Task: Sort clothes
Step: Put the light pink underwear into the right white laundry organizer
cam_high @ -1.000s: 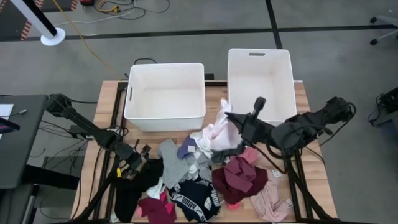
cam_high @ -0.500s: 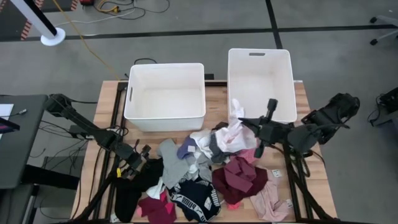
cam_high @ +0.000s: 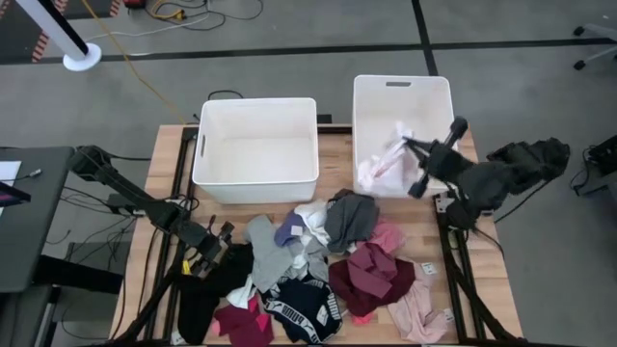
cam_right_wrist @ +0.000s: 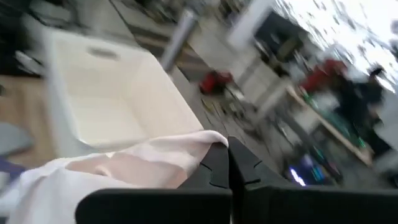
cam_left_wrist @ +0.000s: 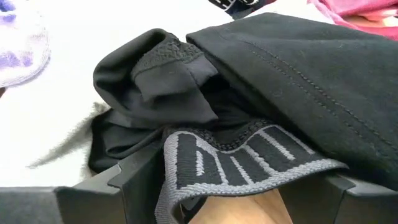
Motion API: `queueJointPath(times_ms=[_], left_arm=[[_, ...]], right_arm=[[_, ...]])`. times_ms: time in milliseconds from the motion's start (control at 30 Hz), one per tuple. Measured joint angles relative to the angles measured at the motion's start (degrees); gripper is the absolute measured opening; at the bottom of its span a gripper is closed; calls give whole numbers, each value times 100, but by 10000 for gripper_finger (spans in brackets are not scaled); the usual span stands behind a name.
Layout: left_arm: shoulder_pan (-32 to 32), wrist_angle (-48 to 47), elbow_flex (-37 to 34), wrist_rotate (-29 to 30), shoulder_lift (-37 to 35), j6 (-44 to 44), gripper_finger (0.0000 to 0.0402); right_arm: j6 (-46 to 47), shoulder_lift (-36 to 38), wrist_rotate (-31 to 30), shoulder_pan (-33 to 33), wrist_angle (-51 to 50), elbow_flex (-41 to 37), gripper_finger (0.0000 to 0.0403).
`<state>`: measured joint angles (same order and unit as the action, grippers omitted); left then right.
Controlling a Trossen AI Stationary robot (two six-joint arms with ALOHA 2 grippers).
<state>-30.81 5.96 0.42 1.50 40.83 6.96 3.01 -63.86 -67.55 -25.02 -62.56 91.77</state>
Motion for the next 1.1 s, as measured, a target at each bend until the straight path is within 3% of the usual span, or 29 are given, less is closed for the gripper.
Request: queueJointPath(times_ms=[233, 433, 667, 900, 1100], left_arm=[[0, 50, 1, 0, 1, -211, 275], [0, 213, -1, 0, 1, -808, 275], [0, 257, 144, 0, 0, -1360, 275], [0, 349, 399, 0, -3, -2122, 275], [0, 959, 425, 0, -2, -2610, 275]], right_arm=[[1518, -11, 826, 1212, -1536, -168, 0], [1700, -19, 1921, 2076, -1469, -744, 0], [1601, -21, 2752, 2877, -941, -1577, 0], [1242, -19, 3519, 3661, 263, -2337, 0], [991, -65, 4633, 4321, 1353, -3000, 0]])
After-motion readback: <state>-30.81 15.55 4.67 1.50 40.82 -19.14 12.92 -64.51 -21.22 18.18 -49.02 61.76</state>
